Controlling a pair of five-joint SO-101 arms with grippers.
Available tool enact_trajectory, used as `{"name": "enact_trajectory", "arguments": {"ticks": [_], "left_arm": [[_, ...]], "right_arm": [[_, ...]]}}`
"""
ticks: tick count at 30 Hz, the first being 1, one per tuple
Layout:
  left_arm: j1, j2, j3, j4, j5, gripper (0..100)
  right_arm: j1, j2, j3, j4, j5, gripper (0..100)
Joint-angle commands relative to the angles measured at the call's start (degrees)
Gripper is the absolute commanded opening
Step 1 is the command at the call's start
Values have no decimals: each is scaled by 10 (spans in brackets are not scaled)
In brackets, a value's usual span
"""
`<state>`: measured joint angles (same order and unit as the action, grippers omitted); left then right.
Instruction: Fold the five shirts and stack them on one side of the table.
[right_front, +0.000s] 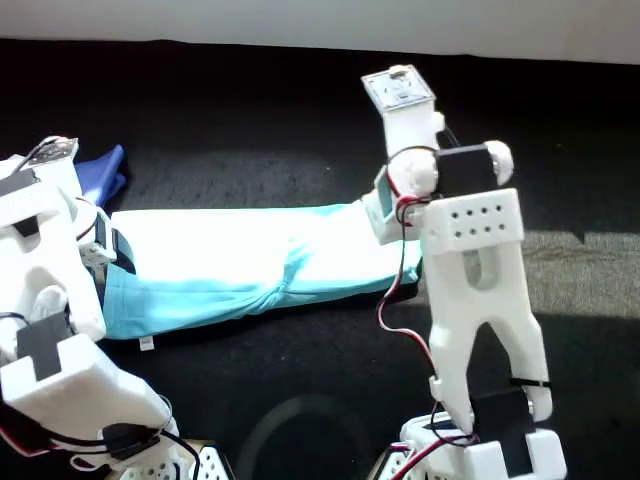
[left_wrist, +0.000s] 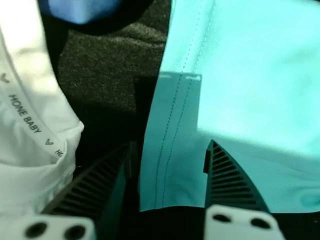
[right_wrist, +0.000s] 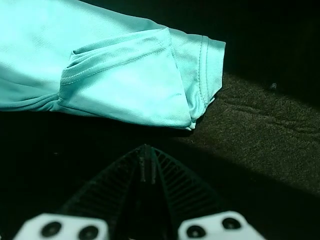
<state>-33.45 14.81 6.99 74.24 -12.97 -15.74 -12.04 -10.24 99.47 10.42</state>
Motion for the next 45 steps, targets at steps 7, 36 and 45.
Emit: {"name": "enact_trajectory", "arguments": {"ticks": [7, 36, 45], "left_arm": [[-6, 153, -140, 4, 2, 234], [85, 218, -152, 80, 4, 7], [9, 216, -284, 202, -7, 10]], "right_arm": [[100, -128, -10, 15, 25, 6], [289, -143, -10, 15, 25, 6], [355, -172, 147, -8, 55, 6]]}}
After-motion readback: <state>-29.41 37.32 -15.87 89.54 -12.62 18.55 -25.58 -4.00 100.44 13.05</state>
